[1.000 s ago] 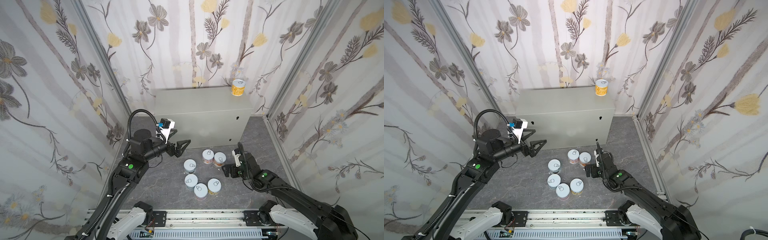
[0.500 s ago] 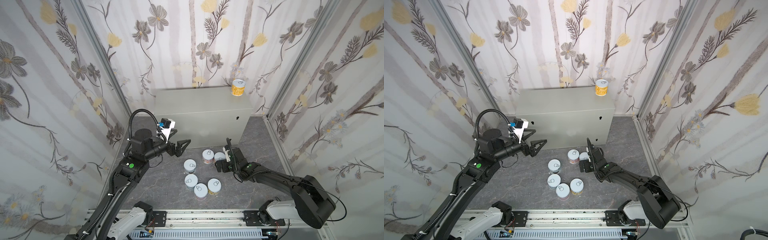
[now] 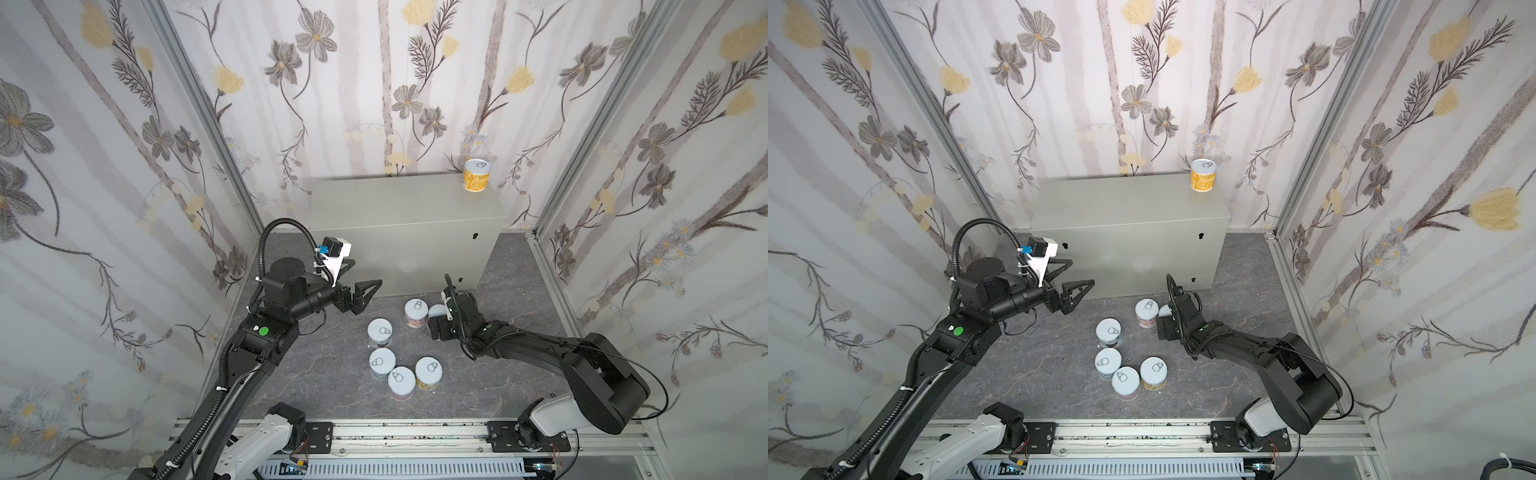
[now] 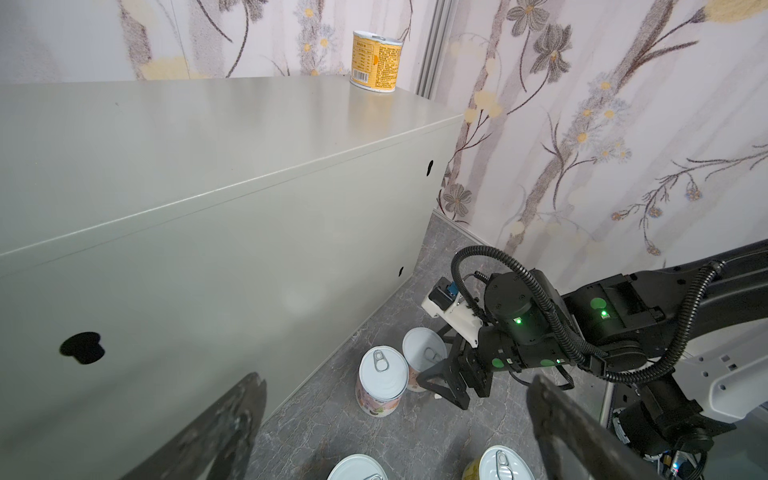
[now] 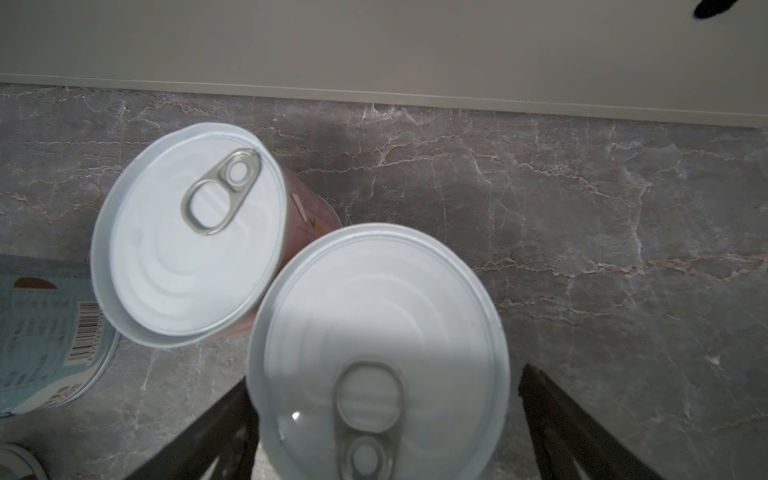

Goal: Place and organize the canned foods onto the counter
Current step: 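Lower the right gripper toward the orange-labelled can in the cluster, then grasp the orange-labelled can with the right gripper and lift it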

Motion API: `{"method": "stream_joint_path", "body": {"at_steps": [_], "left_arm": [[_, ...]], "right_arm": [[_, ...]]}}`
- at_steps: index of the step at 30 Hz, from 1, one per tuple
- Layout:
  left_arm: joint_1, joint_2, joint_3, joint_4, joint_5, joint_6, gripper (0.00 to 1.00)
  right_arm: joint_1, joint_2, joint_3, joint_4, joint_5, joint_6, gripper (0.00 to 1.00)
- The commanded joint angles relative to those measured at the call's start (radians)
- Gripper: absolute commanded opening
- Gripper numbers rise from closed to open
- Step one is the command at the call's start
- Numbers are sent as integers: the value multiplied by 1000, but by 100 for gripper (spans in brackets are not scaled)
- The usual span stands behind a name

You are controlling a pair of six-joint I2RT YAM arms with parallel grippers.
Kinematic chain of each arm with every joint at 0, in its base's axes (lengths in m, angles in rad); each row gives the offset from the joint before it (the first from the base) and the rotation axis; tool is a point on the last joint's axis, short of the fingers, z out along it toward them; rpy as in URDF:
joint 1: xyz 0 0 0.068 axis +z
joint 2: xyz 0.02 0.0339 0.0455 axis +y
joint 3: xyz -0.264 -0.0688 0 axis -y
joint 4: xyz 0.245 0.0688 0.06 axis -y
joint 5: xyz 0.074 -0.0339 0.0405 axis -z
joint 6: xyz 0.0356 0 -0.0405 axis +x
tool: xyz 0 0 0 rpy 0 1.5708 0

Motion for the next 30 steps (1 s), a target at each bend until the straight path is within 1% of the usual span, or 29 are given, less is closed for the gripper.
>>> {"method": "stream_joint_path", "body": {"at_steps": [1, 7, 15, 18, 24, 30], "left_arm": [[0, 5, -1, 39, 7, 11, 100], [-1, 9, -2, 38, 6, 14, 100], [-1, 15, 1, 35, 5, 16, 100], [-2, 12, -2, 33, 1, 19, 100], [-1, 12, -1, 33, 4, 17, 100], [-1, 11, -1, 33, 5, 17, 100]], "right_arm": [[4, 24, 8, 87, 37, -20, 94], [9, 71, 30, 116, 44, -23, 91], [11, 71, 30, 138, 77, -32, 82], [12, 68, 30, 134, 78, -35, 77], [18, 1, 10, 121, 80, -55, 70], [21, -129, -14, 64, 87, -99, 68]]}}
